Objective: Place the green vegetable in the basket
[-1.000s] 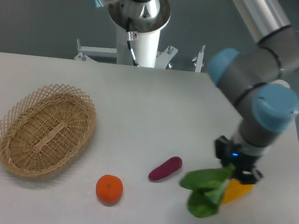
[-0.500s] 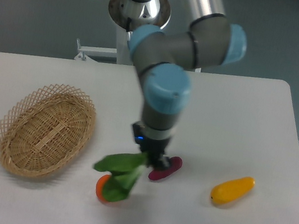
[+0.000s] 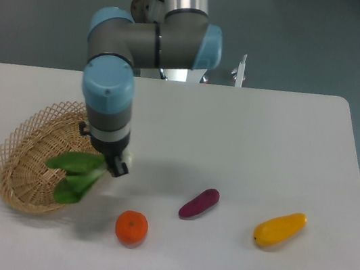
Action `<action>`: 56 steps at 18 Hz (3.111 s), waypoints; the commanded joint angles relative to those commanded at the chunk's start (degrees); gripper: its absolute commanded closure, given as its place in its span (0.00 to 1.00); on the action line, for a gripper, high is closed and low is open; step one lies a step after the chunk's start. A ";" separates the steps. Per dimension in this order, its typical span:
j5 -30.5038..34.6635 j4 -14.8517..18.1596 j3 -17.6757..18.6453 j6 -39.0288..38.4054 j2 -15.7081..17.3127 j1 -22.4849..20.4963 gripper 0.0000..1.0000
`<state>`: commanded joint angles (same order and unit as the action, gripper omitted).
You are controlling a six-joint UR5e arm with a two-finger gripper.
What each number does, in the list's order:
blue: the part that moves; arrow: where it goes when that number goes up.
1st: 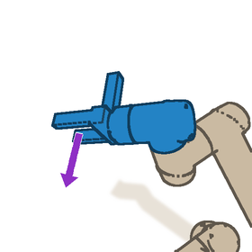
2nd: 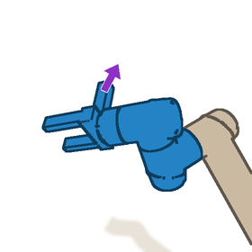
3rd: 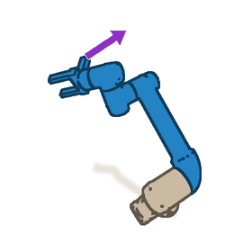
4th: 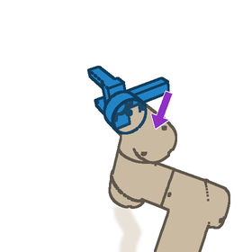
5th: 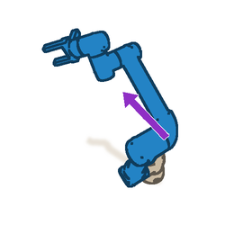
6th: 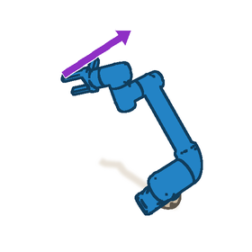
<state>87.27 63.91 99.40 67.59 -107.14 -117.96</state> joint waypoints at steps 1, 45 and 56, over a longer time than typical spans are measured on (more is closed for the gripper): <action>-0.09 -2.10 0.88 -1.31 -0.17 0.71 0.68; 0.26 11.13 -26.79 10.80 -11.33 -28.72 0.00; 4.75 11.15 -36.28 21.62 -18.63 -34.61 0.00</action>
<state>92.02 75.06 63.11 89.21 -125.77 -152.57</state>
